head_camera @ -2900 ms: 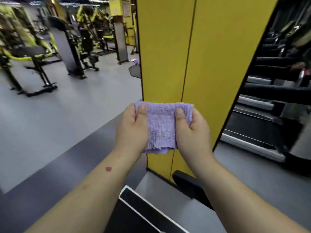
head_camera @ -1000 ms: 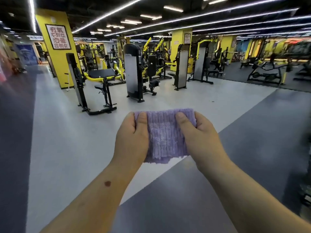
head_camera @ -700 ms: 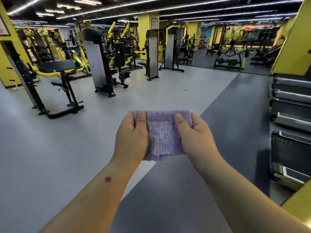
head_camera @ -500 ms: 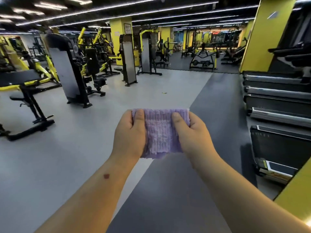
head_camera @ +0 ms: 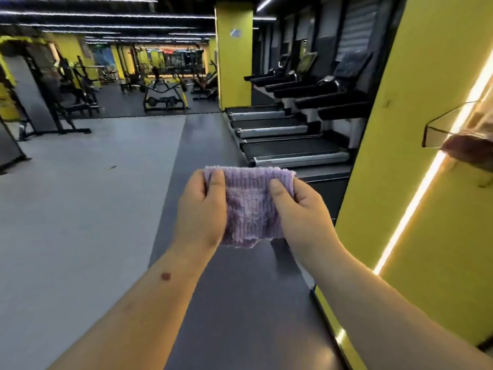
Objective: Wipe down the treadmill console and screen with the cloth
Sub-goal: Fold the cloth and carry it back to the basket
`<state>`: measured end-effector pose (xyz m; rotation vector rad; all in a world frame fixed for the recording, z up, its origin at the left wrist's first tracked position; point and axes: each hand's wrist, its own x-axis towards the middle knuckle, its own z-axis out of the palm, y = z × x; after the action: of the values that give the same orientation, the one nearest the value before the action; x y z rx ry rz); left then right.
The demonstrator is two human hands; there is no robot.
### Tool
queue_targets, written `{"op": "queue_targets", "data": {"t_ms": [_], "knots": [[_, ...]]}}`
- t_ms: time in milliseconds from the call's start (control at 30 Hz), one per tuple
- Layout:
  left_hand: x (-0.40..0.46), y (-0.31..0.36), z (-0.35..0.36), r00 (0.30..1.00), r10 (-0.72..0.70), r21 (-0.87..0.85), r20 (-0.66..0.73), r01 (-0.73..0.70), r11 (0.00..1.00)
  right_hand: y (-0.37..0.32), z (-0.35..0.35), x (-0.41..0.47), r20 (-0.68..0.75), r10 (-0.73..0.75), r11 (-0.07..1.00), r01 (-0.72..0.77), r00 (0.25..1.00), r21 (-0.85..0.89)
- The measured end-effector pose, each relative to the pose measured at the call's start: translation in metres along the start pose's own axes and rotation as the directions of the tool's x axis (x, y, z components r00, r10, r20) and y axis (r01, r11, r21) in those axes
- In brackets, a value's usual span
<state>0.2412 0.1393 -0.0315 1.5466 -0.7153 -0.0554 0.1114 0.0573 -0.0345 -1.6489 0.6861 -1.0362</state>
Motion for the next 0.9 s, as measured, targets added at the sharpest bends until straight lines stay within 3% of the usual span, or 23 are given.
{"op": "queue_targets", "data": {"t_ms": [200, 333, 467, 633, 900], "knots": [[0.042, -0.015, 0.086, 0.927, 0.046, -0.155, 0.373, 0.013, 0.988, 0.009, -0.036, 0.021, -0.34, 0.054, 0.996, -0.074, 0.939, -0.045], [0.036, 0.003, 0.14, 0.818, 0.114, -0.242, 0.563, 0.031, 0.97, 0.005, -0.072, 0.012, -0.533, 0.022, 0.991, -0.09, 0.846, -0.101], [0.0, 0.023, 0.183, 0.662, 0.161, -0.298, 0.732, 0.099, 0.949, 0.004, -0.113, -0.018, -0.692, 0.02, 0.984, -0.136, 0.722, -0.113], [-0.055, 0.045, 0.23, 0.492, 0.203, -0.322, 0.847, 0.169, 0.932, 0.011, -0.167, -0.053, -0.828, -0.022, 0.972, -0.182, 0.56, -0.149], [-0.114, 0.063, 0.325, 0.408, 0.219, -0.307, 0.886, 0.161, 0.938, 0.034, -0.259, -0.071, -0.917, -0.077, 0.937, -0.287, 0.391, -0.201]]}}
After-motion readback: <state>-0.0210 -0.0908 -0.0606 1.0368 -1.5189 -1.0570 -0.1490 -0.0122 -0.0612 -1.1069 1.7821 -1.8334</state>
